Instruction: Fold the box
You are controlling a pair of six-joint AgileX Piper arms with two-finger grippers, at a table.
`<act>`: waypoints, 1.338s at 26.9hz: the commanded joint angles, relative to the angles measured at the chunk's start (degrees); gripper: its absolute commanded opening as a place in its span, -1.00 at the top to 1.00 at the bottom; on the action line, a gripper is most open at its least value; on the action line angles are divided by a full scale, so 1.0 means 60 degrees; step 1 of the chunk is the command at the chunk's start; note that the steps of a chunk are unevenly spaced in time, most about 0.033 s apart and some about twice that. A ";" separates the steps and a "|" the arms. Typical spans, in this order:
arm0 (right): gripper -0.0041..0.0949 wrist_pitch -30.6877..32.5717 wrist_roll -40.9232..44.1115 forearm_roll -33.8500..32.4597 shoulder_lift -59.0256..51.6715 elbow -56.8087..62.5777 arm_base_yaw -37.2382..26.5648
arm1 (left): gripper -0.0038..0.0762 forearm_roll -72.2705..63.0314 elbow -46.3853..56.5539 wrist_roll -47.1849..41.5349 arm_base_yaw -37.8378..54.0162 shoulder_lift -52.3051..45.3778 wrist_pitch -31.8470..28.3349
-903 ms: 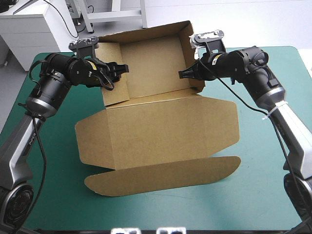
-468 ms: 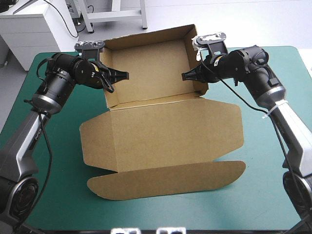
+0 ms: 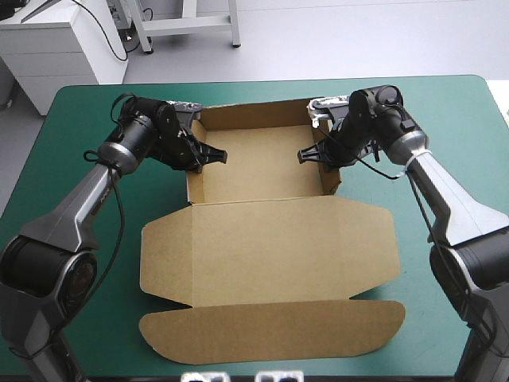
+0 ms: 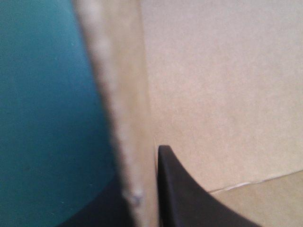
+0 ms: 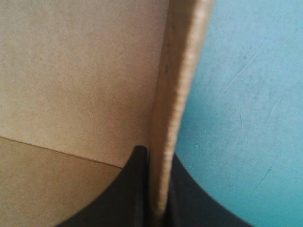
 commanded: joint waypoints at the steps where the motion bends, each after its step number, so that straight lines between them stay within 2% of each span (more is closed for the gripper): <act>1: 0.95 0.0336 -0.0314 0.0034 0.0023 -0.0287 -0.0019 | 0.92 -0.1168 -0.0302 0.1122 -0.0162 -0.0234 -0.0465; 7: 0.95 0.0445 -0.0020 -0.0126 0.0494 -0.0287 -0.0019 | 0.92 -0.1194 -0.0302 0.1145 -0.0162 0.0275 -0.0405; 11: 0.95 0.0469 0.0000 -0.0236 0.0657 -0.0287 -0.0019 | 0.92 -0.1191 -0.0318 0.1889 -0.0162 0.0433 -0.0262; 15: 0.95 0.0469 0.0056 -0.0236 0.0681 -0.0287 -0.0019 | 0.92 -0.1165 -0.0370 0.1875 -0.0162 0.0454 -0.0200; 17: 0.94 0.0469 0.0095 -0.0237 0.0681 -0.0287 -0.0019 | 0.90 -0.1165 -0.0439 0.1825 -0.0162 0.0454 -0.0172; 19: 0.89 0.0469 0.0121 -0.0344 0.0681 -0.0287 -0.0019 | 0.79 -0.1165 -0.0558 0.1825 -0.0162 0.0454 -0.0101; 20: 0.82 0.0469 0.0118 -0.0391 0.0681 -0.0287 -0.0019 | 0.72 -0.1165 -0.0625 0.1825 -0.0162 0.0454 -0.0054; 23: 0.47 0.0469 0.0000 -0.0407 0.0681 -0.0287 -0.0019 | 0.30 -0.1186 -0.0935 0.1825 -0.0162 0.0454 0.0168; 26: -0.03 0.0469 -0.0117 -0.0407 0.0681 -0.0287 -0.0019 | -0.30 -0.1186 -0.1351 0.1825 -0.0162 0.0454 0.0333; 27: -0.33 0.0469 -0.0117 -0.0407 0.0681 -0.0287 -0.0019 | -0.48 -0.1186 -0.1500 0.1734 -0.0162 0.0454 0.0404; 28: -0.44 0.0469 -0.0117 -0.0407 0.0681 -0.0287 -0.0019 | -0.62 -0.1166 -0.1645 0.1655 -0.0162 0.0454 0.0444; 30: -0.81 0.0469 -0.0117 -0.0415 0.0618 -0.0287 -0.0019 | -0.78 -0.1101 -0.2073 0.1378 -0.0162 0.0454 0.0751; 34: -0.83 0.0469 -0.0139 -0.0546 -0.0022 -0.0448 -0.0019 | -0.78 -0.0718 -0.2726 0.1358 -0.0162 0.0438 0.1586; 36: -0.83 0.0469 -0.0162 -0.0842 -0.0588 -0.0613 -0.0019 | -0.78 -0.0658 -0.2753 0.1358 -0.0162 0.0176 0.1529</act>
